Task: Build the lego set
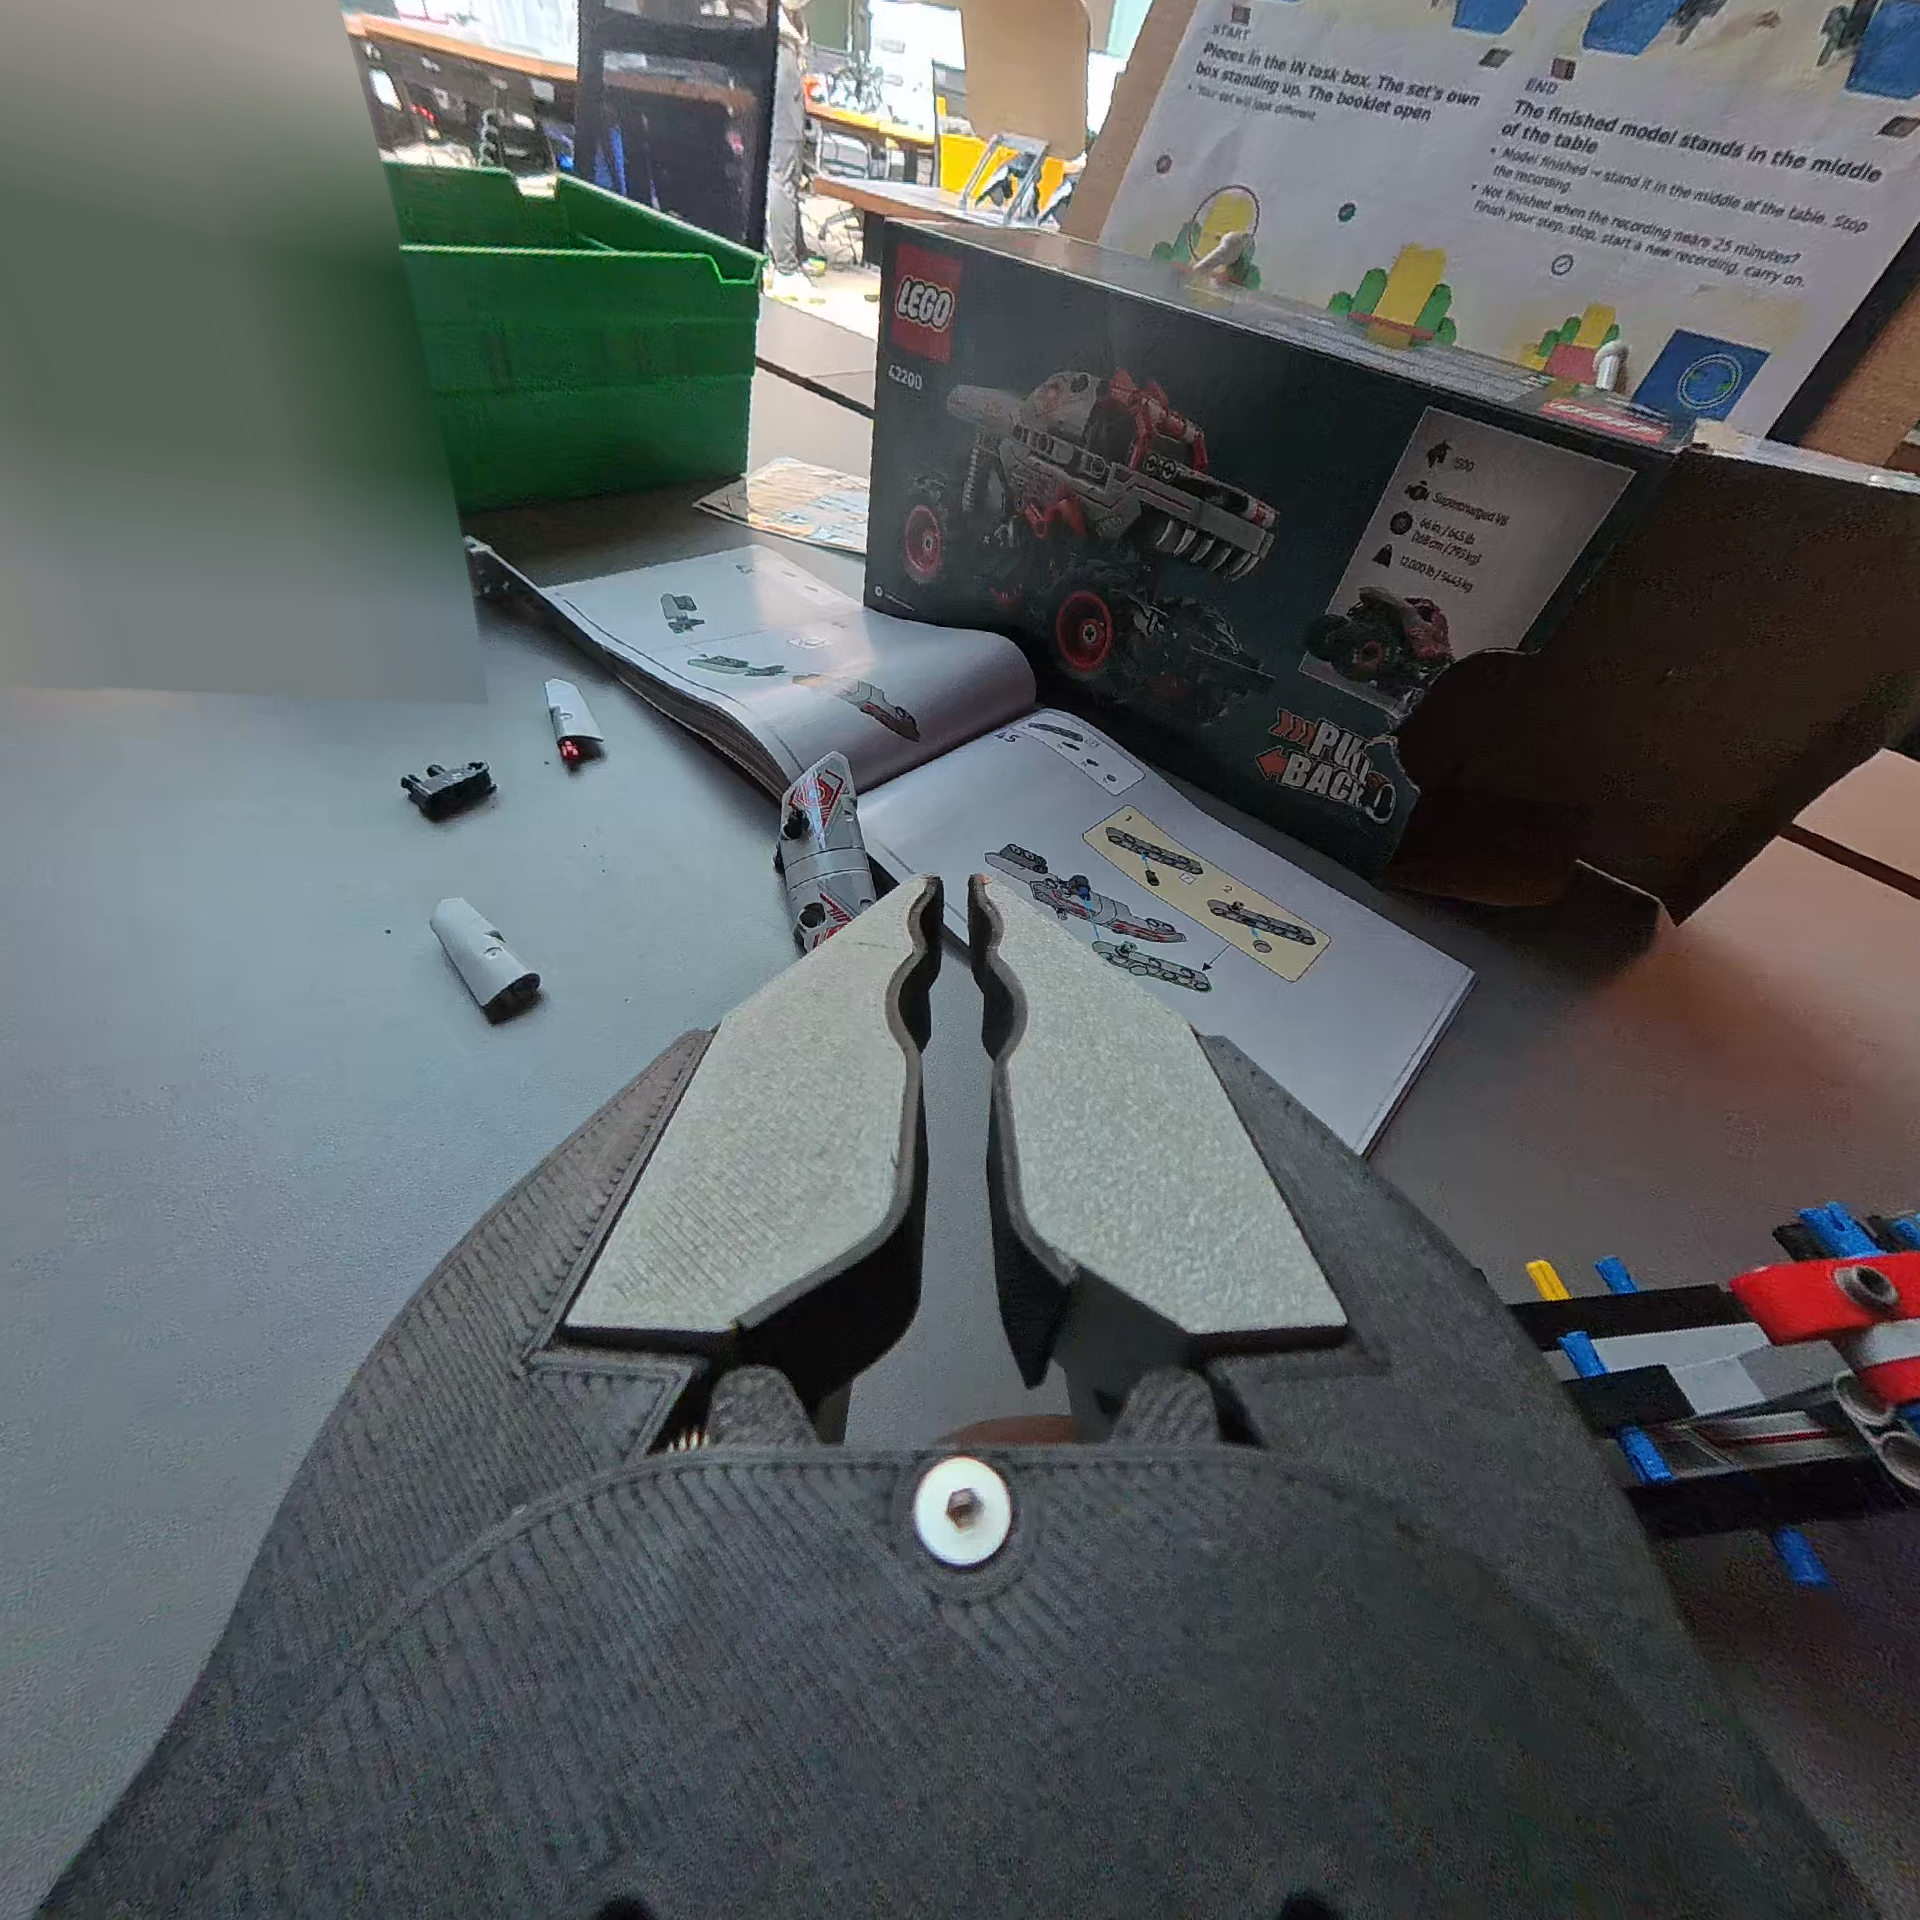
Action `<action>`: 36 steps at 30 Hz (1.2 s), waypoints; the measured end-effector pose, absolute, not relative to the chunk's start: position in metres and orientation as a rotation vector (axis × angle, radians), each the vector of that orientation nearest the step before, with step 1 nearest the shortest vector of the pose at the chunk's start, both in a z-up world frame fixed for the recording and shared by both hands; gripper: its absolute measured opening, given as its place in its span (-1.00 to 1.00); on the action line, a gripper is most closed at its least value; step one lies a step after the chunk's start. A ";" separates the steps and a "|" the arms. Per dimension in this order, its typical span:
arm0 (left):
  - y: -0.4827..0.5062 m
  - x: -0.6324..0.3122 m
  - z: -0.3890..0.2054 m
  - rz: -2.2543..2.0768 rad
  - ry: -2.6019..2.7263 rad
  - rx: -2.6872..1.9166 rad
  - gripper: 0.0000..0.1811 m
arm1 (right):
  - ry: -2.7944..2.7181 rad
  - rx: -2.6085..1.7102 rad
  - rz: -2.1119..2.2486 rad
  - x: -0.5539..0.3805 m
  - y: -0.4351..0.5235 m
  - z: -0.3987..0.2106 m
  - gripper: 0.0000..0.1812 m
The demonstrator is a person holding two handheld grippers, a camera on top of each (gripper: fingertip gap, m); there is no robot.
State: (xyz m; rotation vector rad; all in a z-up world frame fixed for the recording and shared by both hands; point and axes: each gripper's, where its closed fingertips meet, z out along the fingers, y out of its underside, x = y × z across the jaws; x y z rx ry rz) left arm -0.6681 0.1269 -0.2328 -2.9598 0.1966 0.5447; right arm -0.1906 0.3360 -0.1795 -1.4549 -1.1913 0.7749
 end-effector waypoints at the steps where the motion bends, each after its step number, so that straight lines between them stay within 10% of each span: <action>1: 0.127 -0.667 -0.234 0.539 0.202 -2.964 -0.78 | -1.191 -1.455 0.774 -0.191 0.336 -0.179 -1.00; 36: 0.125 -0.658 -0.229 0.548 0.229 -2.983 -0.79 | -1.181 -1.440 0.782 -0.188 0.334 -0.177 -1.00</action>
